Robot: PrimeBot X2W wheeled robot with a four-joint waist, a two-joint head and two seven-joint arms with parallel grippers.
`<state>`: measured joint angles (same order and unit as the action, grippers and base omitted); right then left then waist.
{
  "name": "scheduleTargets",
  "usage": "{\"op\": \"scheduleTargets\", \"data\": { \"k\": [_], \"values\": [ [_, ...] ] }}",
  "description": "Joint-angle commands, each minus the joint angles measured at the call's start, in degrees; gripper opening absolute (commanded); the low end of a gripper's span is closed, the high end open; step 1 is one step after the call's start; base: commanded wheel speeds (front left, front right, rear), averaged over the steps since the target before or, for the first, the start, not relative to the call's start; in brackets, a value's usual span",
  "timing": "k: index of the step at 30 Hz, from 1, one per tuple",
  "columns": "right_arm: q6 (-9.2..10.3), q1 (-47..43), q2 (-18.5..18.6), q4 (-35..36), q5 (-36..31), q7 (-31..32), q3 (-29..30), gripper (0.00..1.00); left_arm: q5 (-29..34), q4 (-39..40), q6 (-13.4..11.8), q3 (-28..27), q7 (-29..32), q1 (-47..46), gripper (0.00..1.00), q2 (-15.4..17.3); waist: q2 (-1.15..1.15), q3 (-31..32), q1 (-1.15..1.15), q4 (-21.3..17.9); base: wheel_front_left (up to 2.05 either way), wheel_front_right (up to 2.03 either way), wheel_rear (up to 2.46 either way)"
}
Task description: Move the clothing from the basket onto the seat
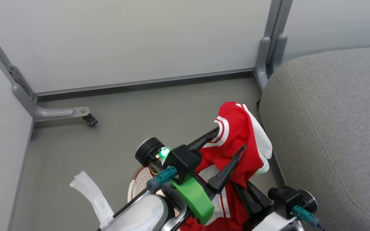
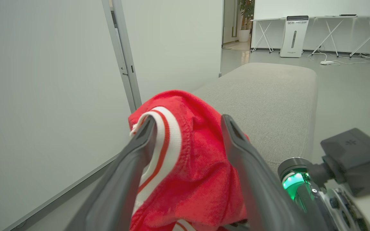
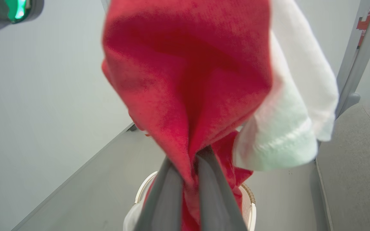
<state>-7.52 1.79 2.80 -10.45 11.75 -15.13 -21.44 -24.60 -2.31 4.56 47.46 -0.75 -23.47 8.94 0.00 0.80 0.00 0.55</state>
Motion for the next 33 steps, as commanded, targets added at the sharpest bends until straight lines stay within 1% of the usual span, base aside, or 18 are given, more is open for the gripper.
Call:
{"op": "scheduleTargets", "data": {
  "k": [1, 9, 16, 24, 33],
  "values": [
    [0.06, 0.5, 0.2, 0.6, -0.2, 0.0, 0.4, 0.00, 0.1, -0.3, -0.3, -0.2, -0.1, 0.7, 1.00, 0.5, 0.00, 0.0, 0.00, -0.1, 0.00, 0.00, 0.00],
    [0.05, 1.2, 0.2, 2.9, -1.0, 0.0, 1.5, 0.00, 0.4, -1.1, -1.4, -0.6, -1.0, 1.5, 1.00, 1.5, 0.00, -0.4, 0.00, -0.7, 0.00, 0.00, 0.00],
    [0.06, 1.9, 0.2, 5.3, -3.2, 0.0, 3.9, 0.00, 0.6, -1.3, -3.1, -1.9, -3.9, 3.4, 1.00, 3.3, 0.00, -1.7, 0.00, -3.1, 0.00, 0.00, 0.00],
    [0.05, 2.2, 0.2, 9.3, -6.0, 0.0, 7.7, 0.00, 1.9, -0.6, -4.3, -3.1, -7.7, 5.1, 1.00, 6.1, 0.00, -4.2, 0.00, -7.9, 0.00, 0.00, 0.00],
    [0.06, 2.1, 0.2, 13.8, -7.6, 0.0, 10.9, 0.00, 2.9, 1.1, -3.9, -3.0, -9.4, 6.6, 1.00, 10.3, 0.00, -8.7, 0.00, -15.4, 0.00, 0.00, 0.00]
  ]
}}
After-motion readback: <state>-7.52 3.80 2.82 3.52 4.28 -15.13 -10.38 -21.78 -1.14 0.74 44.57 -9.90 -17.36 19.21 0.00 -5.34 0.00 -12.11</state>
